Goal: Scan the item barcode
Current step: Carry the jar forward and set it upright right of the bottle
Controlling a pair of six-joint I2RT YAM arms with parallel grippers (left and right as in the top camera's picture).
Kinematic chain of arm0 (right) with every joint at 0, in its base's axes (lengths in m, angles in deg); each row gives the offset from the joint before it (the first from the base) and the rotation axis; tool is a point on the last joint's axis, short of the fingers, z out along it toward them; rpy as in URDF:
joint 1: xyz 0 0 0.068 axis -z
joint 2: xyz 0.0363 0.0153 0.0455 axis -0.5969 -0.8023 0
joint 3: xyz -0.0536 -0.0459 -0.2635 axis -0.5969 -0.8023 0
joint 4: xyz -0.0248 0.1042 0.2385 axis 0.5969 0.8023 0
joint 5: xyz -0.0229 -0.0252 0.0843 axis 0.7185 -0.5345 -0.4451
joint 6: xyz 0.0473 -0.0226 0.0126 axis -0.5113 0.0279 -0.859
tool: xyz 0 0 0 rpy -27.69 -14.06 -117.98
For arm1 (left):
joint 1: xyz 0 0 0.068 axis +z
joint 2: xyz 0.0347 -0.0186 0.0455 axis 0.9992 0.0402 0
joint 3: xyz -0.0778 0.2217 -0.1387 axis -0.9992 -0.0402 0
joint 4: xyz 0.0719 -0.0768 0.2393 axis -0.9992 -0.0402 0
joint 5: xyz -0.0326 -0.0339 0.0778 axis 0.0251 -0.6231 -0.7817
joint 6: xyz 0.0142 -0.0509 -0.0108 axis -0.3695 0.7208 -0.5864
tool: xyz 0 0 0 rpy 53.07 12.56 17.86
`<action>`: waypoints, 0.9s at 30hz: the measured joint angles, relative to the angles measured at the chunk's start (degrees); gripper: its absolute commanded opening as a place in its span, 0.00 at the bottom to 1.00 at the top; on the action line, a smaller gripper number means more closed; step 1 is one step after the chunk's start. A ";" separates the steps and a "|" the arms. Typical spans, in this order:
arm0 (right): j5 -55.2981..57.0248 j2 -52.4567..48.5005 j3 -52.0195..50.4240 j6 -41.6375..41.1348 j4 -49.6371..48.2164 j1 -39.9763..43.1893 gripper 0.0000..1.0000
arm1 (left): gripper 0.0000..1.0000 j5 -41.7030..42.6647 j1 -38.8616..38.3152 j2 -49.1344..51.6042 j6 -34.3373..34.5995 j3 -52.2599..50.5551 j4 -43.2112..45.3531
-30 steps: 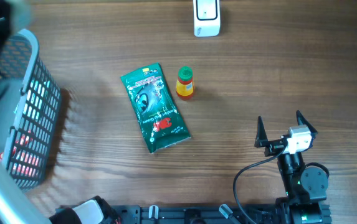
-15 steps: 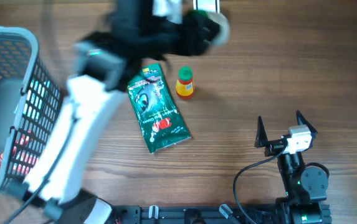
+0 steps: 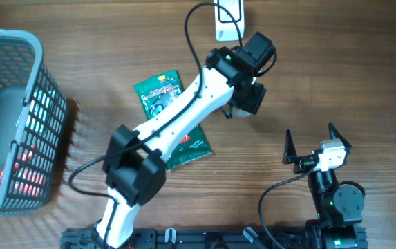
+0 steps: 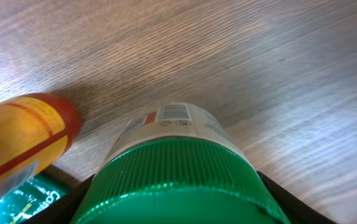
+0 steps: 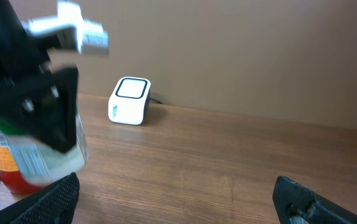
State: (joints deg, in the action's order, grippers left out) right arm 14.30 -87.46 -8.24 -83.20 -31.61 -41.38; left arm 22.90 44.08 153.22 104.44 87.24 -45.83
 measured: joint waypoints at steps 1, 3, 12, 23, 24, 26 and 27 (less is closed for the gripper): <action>0.00 0.00 0.00 0.00 0.00 0.00 1.00 | 0.57 -0.20 0.00 1.22 0.00 0.00 0.39; 0.00 0.00 0.00 0.00 0.00 0.00 1.00 | 0.57 -0.22 -0.02 2.99 0.00 0.00 1.18; 0.00 0.00 0.00 0.00 0.00 0.00 1.00 | 0.65 -0.20 -1.03 8.55 0.52 0.00 3.93; 0.00 0.00 0.00 0.00 0.00 0.00 1.00 | 0.72 -0.17 -3.50 9.35 0.90 0.00 5.14; 0.00 0.00 0.00 0.00 0.00 0.00 1.00 | 0.73 -0.17 -3.52 9.35 0.90 0.00 5.14; 0.00 0.00 0.00 0.00 0.00 0.00 1.00 | 0.77 -0.20 -3.52 9.35 0.92 0.00 5.14; 0.00 0.00 0.00 0.00 0.00 0.00 1.00 | 0.77 -0.20 -3.52 9.35 0.92 0.00 5.14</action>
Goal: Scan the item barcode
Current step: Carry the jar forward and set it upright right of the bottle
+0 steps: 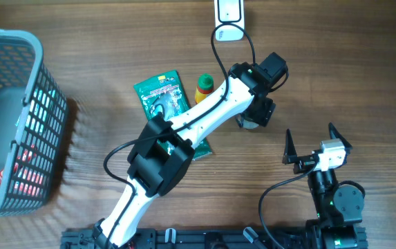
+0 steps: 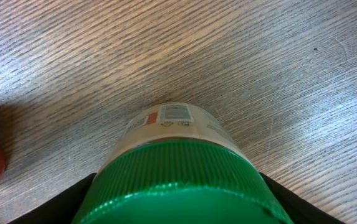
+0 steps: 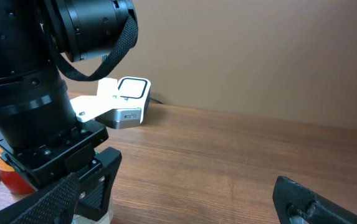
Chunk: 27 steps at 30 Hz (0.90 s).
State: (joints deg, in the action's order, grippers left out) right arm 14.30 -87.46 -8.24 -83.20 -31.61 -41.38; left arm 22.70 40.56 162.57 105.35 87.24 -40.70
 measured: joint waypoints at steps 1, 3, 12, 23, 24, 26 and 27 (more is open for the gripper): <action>0.00 0.00 0.00 0.00 0.00 0.00 1.00 | 0.77 0.02 0.00 0.00 0.00 0.00 0.00; 0.00 0.00 0.00 0.00 0.00 0.00 1.00 | 0.78 0.04 0.00 0.00 0.00 0.00 0.15; 0.00 0.00 0.00 0.00 0.00 0.00 1.00 | 0.81 -1.46 -0.02 -0.02 -0.04 0.39 -0.26; 0.00 0.00 0.00 0.00 0.00 0.00 1.00 | 0.96 -17.62 -0.02 -14.53 -7.19 16.46 -6.08; 0.00 0.00 0.00 0.00 0.00 0.00 1.00 | 0.96 -19.65 0.00 -16.37 -7.56 16.83 -6.08; 0.00 0.00 0.00 0.00 0.00 0.00 1.00 | 0.96 -25.07 0.33 -21.27 -8.11 17.16 -6.49; 0.00 0.00 0.00 0.00 0.00 0.00 1.00 | 0.95 -27.28 0.85 -23.32 -8.24 17.22 -6.88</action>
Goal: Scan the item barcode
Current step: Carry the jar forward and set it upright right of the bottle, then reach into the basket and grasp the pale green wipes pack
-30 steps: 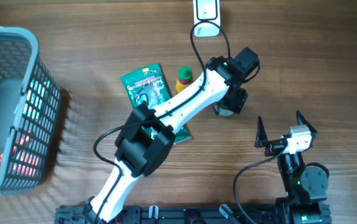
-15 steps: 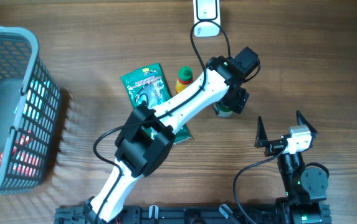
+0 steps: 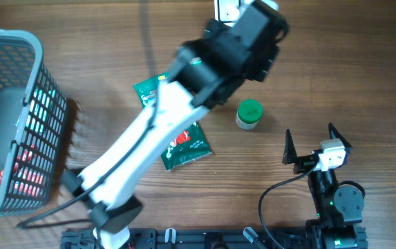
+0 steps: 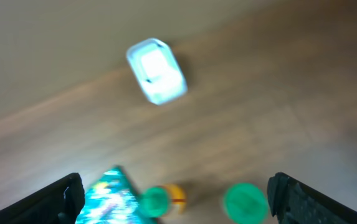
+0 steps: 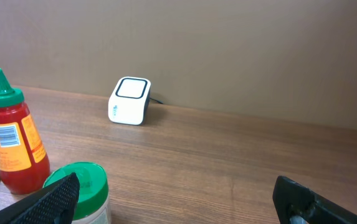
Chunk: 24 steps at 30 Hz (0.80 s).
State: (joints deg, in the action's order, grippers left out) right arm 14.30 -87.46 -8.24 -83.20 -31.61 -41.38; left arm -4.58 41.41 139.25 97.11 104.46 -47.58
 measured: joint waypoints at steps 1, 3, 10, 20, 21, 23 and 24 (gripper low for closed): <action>0.00 0.00 0.00 0.00 0.00 0.00 1.00 | 0.94 -1.75 0.76 -1.70 -0.02 0.02 -0.46; 0.00 0.00 0.00 0.00 0.00 0.00 1.00 | 0.94 -4.00 3.17 -4.59 -0.15 0.04 -0.98; 0.00 0.00 0.00 0.00 0.00 0.00 1.00 | 0.94 -7.23 23.06 -14.80 7.37 0.09 -4.68; 0.00 0.00 0.00 0.00 0.00 0.00 1.00 | 0.97 3.72 62.01 -19.30 21.16 -0.11 -13.35; 0.00 0.00 0.00 0.00 0.00 0.00 1.00 | 0.97 6.19 66.31 -19.30 21.57 -0.70 -13.33; 0.00 0.00 0.00 0.00 0.00 0.00 1.00 | 1.00 10.23 72.74 -19.30 21.86 -2.47 -13.31; 0.00 0.00 0.00 0.00 0.00 0.00 1.00 | 1.00 13.46 77.37 -19.28 22.01 -4.57 -13.38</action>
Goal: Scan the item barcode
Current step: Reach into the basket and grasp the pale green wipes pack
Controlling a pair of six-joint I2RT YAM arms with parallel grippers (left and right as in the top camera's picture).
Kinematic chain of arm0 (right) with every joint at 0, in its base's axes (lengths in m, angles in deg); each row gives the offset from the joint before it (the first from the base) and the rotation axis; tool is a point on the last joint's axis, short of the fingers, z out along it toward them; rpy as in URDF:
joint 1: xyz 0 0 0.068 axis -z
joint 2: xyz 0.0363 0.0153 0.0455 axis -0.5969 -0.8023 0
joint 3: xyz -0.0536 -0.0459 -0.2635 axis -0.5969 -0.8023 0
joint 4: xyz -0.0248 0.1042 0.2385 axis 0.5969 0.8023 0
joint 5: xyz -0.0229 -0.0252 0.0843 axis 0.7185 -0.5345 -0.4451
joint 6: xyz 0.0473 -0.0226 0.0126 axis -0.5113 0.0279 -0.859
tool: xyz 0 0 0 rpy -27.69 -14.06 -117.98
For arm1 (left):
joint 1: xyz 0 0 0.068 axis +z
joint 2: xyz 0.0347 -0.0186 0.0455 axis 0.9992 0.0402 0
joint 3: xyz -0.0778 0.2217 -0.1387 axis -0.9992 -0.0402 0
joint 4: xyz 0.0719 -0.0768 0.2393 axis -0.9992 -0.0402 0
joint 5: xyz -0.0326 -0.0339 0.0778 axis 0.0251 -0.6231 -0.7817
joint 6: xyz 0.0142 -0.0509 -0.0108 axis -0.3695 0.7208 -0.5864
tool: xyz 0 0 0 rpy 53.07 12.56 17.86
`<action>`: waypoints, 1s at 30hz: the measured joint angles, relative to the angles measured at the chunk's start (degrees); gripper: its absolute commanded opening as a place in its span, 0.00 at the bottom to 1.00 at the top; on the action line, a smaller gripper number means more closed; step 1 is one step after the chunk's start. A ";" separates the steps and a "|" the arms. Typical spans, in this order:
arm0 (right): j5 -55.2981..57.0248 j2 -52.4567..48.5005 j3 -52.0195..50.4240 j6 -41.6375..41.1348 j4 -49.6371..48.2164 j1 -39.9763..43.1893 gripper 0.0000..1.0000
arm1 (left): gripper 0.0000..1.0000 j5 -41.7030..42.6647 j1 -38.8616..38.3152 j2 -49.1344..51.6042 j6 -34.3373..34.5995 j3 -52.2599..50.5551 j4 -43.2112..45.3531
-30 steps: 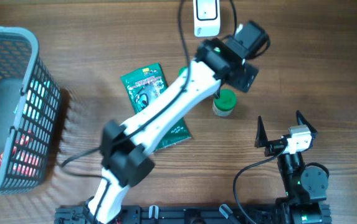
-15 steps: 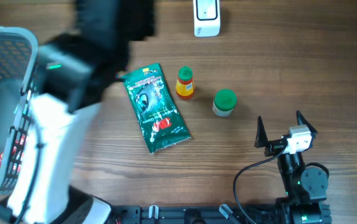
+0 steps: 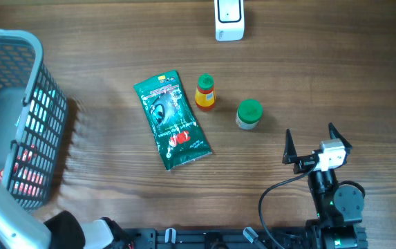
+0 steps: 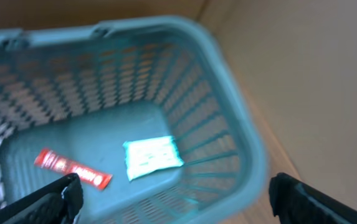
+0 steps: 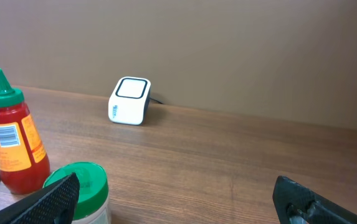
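Observation:
The white barcode scanner (image 3: 229, 17) (image 5: 129, 101) stands at the table's far edge. A green-lidded jar (image 3: 249, 114) (image 5: 78, 186) stands upright beside a red sauce bottle (image 3: 205, 92) (image 5: 13, 142), with a green packet (image 3: 173, 128) lying to their left. My left gripper (image 4: 178, 194) is open above the grey-blue basket (image 4: 228, 87), looking down on a red sachet (image 4: 72, 169) and a white packet (image 4: 153, 157) inside. My right gripper (image 3: 311, 142) (image 5: 178, 199) is open and holds nothing, near the front edge, right of the jar.
The basket (image 3: 11, 111) fills the table's left end. Only a blurred white part of the left arm shows at the overhead's lower left. A brown wall rises behind the scanner.
My left arm has left the middle of the table, where it hung open near the scanner. It is now over the basket at the left. Jar, bottle, packet and right arm are unmoved.
My left gripper held the green-lidded jar in the air by the sauce bottle. Then it held it down on the table right of the bottle. Then the jar stood free with the gripper open above. Now the gripper is over the basket.

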State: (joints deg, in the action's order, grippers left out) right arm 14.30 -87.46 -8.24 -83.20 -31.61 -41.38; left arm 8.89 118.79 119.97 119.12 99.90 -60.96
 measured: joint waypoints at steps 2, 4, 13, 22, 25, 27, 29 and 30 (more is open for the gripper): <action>0.00 0.00 0.00 0.00 0.00 0.00 1.00 | 1.00 3.80 5.66 0.55 0.17 -3.19 0.31; 0.00 0.00 0.00 0.00 0.00 0.00 1.00 | 1.00 8.02 10.84 1.99 0.17 -7.58 0.83; 0.00 0.00 0.00 0.00 0.00 0.00 1.00 | 0.98 16.50 15.47 9.55 -2.10 -29.68 14.82; 0.00 0.00 0.00 0.00 0.00 0.00 1.00 | 0.98 21.07 15.47 16.94 -2.71 -45.09 29.40; 0.00 0.00 0.00 0.00 0.00 0.00 1.00 | 0.97 21.40 15.30 19.21 -2.71 -45.24 31.04; 0.00 0.00 0.00 0.00 0.00 0.00 1.00 | 0.93 21.42 14.75 20.57 -2.71 -45.24 32.50; 0.00 0.00 0.00 0.00 0.00 0.00 1.00 | 0.80 21.42 13.57 21.53 -2.91 -45.24 33.86; 0.00 0.00 0.00 0.00 0.00 0.00 1.00 | 0.75 21.42 13.07 21.86 -2.82 -45.24 34.18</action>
State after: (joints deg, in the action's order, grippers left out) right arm 14.30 -87.46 -8.24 -83.20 -31.61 -41.38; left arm 30.31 131.86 141.83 116.30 54.65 -26.77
